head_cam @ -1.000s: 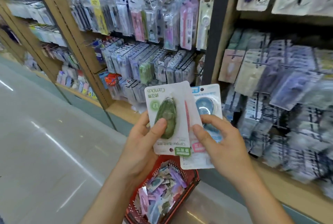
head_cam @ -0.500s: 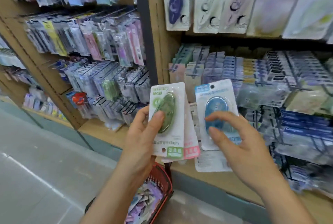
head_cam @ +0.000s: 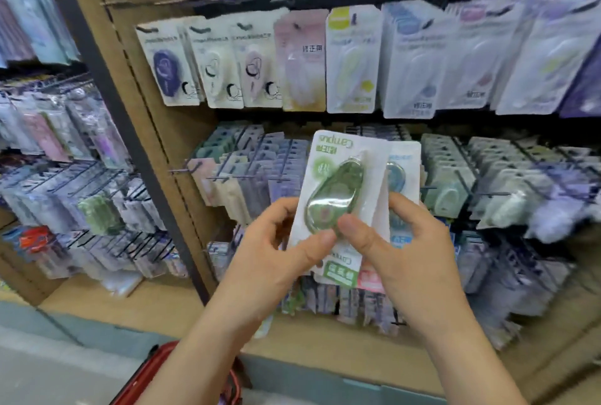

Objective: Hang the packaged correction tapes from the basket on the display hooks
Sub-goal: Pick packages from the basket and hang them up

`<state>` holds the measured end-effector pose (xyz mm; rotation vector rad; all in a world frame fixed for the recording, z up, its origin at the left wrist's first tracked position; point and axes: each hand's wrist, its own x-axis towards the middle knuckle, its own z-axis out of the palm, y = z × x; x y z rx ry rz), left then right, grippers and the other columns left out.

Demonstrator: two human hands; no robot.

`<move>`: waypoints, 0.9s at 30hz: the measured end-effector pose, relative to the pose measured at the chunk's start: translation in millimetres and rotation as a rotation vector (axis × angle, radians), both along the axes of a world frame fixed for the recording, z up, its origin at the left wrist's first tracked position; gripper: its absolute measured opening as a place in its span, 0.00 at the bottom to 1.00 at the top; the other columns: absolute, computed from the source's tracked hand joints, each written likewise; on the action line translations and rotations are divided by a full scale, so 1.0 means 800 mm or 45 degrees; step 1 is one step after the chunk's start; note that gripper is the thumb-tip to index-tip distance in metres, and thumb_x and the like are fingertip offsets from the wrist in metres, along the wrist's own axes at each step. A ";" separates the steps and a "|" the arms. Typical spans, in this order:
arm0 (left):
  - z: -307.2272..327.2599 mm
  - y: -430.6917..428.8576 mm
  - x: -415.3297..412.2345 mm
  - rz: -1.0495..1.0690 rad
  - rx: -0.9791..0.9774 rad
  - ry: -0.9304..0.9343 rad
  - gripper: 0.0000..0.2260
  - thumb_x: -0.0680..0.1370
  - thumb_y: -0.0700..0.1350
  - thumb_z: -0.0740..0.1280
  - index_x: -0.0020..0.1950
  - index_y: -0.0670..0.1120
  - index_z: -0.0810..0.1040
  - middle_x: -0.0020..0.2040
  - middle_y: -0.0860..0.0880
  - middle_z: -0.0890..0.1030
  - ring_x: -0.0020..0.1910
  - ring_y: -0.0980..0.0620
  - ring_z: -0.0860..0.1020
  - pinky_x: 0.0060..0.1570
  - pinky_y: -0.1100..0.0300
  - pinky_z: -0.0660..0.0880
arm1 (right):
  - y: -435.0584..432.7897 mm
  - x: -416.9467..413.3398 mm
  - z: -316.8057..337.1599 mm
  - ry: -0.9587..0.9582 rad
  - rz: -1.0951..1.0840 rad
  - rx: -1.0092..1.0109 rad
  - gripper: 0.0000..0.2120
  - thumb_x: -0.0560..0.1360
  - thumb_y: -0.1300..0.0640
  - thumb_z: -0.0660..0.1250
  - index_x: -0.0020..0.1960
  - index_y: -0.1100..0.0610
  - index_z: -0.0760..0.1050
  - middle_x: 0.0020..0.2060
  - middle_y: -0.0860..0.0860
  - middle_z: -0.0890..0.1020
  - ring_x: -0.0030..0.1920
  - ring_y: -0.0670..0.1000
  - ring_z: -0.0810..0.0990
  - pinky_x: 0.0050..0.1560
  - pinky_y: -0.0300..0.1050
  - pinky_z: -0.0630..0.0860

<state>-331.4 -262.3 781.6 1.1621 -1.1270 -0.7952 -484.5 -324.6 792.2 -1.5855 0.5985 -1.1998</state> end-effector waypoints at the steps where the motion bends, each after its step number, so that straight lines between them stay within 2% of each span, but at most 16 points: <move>1: 0.002 -0.004 -0.003 -0.013 0.000 0.009 0.15 0.67 0.51 0.78 0.51 0.50 0.83 0.47 0.49 0.85 0.45 0.51 0.82 0.45 0.58 0.79 | -0.005 -0.006 0.002 0.002 -0.047 -0.023 0.12 0.67 0.46 0.75 0.50 0.45 0.83 0.46 0.39 0.85 0.48 0.37 0.82 0.41 0.28 0.76; 2: 0.004 -0.009 -0.007 -0.014 -0.008 0.043 0.15 0.65 0.49 0.79 0.49 0.48 0.83 0.45 0.47 0.85 0.44 0.50 0.82 0.44 0.58 0.79 | -0.010 -0.011 0.004 0.037 -0.091 -0.065 0.13 0.68 0.42 0.76 0.51 0.44 0.83 0.48 0.40 0.85 0.51 0.38 0.82 0.46 0.30 0.76; 4: 0.009 -0.020 -0.009 0.003 -0.015 0.127 0.13 0.65 0.45 0.79 0.47 0.46 0.84 0.46 0.43 0.85 0.44 0.46 0.83 0.44 0.53 0.81 | -0.018 -0.019 0.008 0.073 -0.121 -0.073 0.16 0.69 0.37 0.74 0.53 0.41 0.83 0.52 0.43 0.84 0.57 0.45 0.81 0.55 0.42 0.76; 6: 0.016 -0.028 -0.004 -0.027 -0.034 0.257 0.14 0.62 0.43 0.80 0.46 0.46 0.85 0.47 0.41 0.85 0.44 0.43 0.84 0.42 0.51 0.82 | -0.024 -0.026 0.015 -0.017 -0.072 0.013 0.14 0.70 0.41 0.73 0.54 0.44 0.83 0.51 0.44 0.86 0.55 0.46 0.83 0.54 0.44 0.78; 8: 0.029 -0.033 0.007 -0.064 -0.076 0.327 0.21 0.55 0.47 0.85 0.46 0.48 0.86 0.47 0.42 0.86 0.42 0.46 0.85 0.37 0.55 0.82 | -0.026 -0.029 0.025 -0.095 -0.053 0.024 0.13 0.70 0.47 0.71 0.54 0.48 0.83 0.49 0.44 0.86 0.52 0.44 0.84 0.51 0.39 0.79; 10: 0.050 -0.034 0.026 -0.072 -0.133 0.306 0.26 0.53 0.52 0.86 0.48 0.48 0.85 0.47 0.44 0.86 0.41 0.47 0.85 0.35 0.56 0.81 | -0.029 -0.030 0.036 -0.136 -0.105 -0.014 0.11 0.70 0.50 0.71 0.51 0.49 0.83 0.47 0.45 0.87 0.50 0.44 0.84 0.50 0.37 0.79; 13: 0.093 -0.034 0.067 -0.068 -0.213 0.161 0.22 0.54 0.47 0.84 0.46 0.49 0.86 0.45 0.46 0.86 0.42 0.49 0.85 0.35 0.58 0.81 | -0.035 -0.036 0.054 -0.156 -0.169 -0.087 0.09 0.70 0.51 0.73 0.51 0.49 0.83 0.47 0.46 0.87 0.48 0.44 0.84 0.47 0.34 0.78; 14: 0.112 -0.034 0.080 -0.058 -0.231 0.115 0.21 0.53 0.47 0.84 0.45 0.50 0.86 0.44 0.46 0.86 0.41 0.50 0.85 0.35 0.59 0.81 | -0.037 -0.040 0.061 -0.105 -0.196 -0.155 0.10 0.70 0.50 0.75 0.51 0.47 0.83 0.48 0.44 0.86 0.50 0.42 0.83 0.47 0.31 0.76; 17: 0.165 -0.034 0.110 -0.034 -0.315 -0.025 0.25 0.50 0.53 0.85 0.44 0.50 0.86 0.42 0.47 0.86 0.40 0.51 0.85 0.38 0.58 0.82 | -0.039 -0.049 0.093 0.128 -0.314 -0.328 0.12 0.67 0.42 0.76 0.49 0.31 0.80 0.49 0.34 0.81 0.52 0.34 0.78 0.46 0.22 0.70; 19: 0.195 -0.038 0.120 -0.014 -0.340 -0.098 0.17 0.58 0.49 0.82 0.44 0.46 0.84 0.39 0.49 0.86 0.35 0.53 0.84 0.34 0.63 0.80 | -0.039 -0.048 0.115 0.190 -0.362 -0.425 0.13 0.64 0.41 0.75 0.46 0.28 0.78 0.48 0.34 0.79 0.50 0.33 0.77 0.44 0.21 0.68; 21: 0.220 -0.046 0.116 -0.005 -0.343 -0.114 0.10 0.66 0.42 0.73 0.45 0.43 0.79 0.34 0.51 0.84 0.28 0.56 0.80 0.27 0.67 0.74 | -0.039 -0.041 0.133 0.216 -0.374 -0.507 0.13 0.63 0.43 0.73 0.46 0.30 0.79 0.47 0.39 0.81 0.49 0.35 0.78 0.45 0.22 0.69; 22: 0.229 -0.050 0.112 -0.026 -0.334 -0.131 0.09 0.67 0.41 0.70 0.46 0.42 0.78 0.34 0.50 0.83 0.28 0.56 0.78 0.27 0.66 0.73 | -0.039 -0.036 0.140 0.233 -0.368 -0.535 0.13 0.64 0.44 0.73 0.48 0.33 0.80 0.48 0.42 0.81 0.49 0.37 0.78 0.45 0.23 0.69; 24: 0.241 -0.061 0.104 -0.104 -0.320 -0.172 0.10 0.68 0.42 0.70 0.47 0.41 0.80 0.37 0.46 0.82 0.32 0.51 0.79 0.34 0.59 0.74 | -0.040 -0.025 0.149 0.238 -0.349 -0.569 0.12 0.65 0.45 0.74 0.48 0.35 0.80 0.48 0.44 0.81 0.50 0.39 0.79 0.46 0.24 0.70; 27: 0.259 -0.077 0.091 -0.193 -0.280 -0.263 0.07 0.72 0.45 0.69 0.47 0.43 0.80 0.37 0.47 0.81 0.33 0.51 0.78 0.33 0.59 0.75 | -0.038 -0.010 0.159 0.161 -0.349 -0.545 0.11 0.67 0.44 0.77 0.47 0.33 0.80 0.48 0.37 0.79 0.50 0.37 0.79 0.45 0.23 0.70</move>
